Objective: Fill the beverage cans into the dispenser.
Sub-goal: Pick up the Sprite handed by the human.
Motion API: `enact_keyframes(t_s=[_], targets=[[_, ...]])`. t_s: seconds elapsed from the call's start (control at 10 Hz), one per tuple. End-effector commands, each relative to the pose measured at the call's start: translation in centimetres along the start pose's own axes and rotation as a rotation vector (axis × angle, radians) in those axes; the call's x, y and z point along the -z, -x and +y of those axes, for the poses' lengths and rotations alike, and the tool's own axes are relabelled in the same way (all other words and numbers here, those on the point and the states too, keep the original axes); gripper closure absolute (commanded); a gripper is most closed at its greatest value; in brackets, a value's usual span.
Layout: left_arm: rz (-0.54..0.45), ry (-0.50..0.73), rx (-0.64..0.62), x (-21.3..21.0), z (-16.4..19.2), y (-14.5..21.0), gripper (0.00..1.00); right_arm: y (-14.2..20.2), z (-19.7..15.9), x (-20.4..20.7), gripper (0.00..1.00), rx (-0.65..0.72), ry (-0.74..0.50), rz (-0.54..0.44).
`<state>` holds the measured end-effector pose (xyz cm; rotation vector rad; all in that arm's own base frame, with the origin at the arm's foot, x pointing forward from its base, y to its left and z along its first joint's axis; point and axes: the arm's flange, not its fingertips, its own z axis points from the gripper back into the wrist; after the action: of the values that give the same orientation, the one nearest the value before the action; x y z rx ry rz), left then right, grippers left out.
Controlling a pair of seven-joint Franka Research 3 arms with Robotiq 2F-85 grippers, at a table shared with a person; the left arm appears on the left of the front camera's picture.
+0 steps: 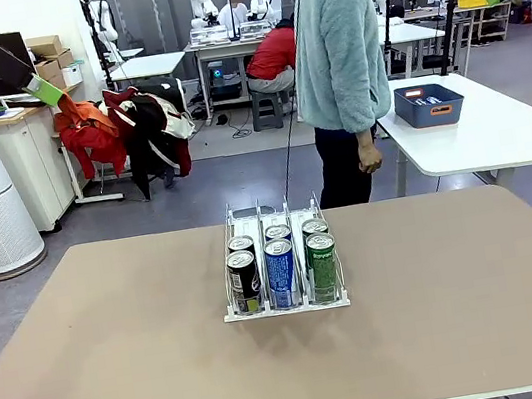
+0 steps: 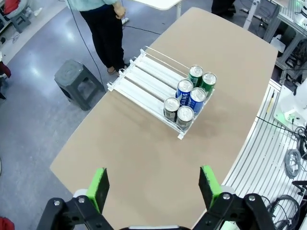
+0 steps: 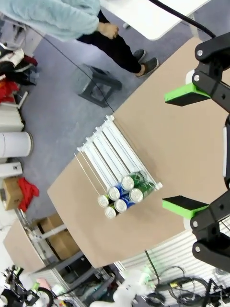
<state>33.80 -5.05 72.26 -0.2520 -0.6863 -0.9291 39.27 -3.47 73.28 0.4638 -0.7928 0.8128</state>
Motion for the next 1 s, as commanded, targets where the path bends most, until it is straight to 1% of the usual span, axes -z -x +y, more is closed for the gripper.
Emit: enact_keyframes(t_s=[0.0, 0.2, 0.3, 0.5, 0.7, 0.9], targets=[[0.035, 0.023, -0.018, -0.8, 0.1, 0.2, 0.00, -0.4, 0.2, -0.9, 0.00, 0.015, -0.082, 0.050], [0.050, 0.057, -0.010, -1.8, -0.3, 0.1, 0.00, -0.2, 1.1, -1.5, 0.00, -0.013, -0.145, 0.066], [0.032, 0.073, 0.015, -2.5, -0.6, -0.1, 0.00, -0.2, 1.5, -1.8, 0.00, -0.034, -0.121, 0.066], [-0.010, 0.077, 0.044, -3.5, -1.3, -1.1, 0.00, 0.0, 2.6, -2.7, 0.00, -0.071, -0.117, 0.050], [-0.031, 0.095, 0.047, -3.5, -1.5, -1.2, 0.00, 0.2, 3.6, -3.6, 0.00, -0.091, -0.100, 0.030], [-0.061, 0.085, 0.036, -3.2, -1.6, -1.1, 0.00, 0.1, 3.6, -3.9, 0.00, -0.082, -0.098, 0.001]])
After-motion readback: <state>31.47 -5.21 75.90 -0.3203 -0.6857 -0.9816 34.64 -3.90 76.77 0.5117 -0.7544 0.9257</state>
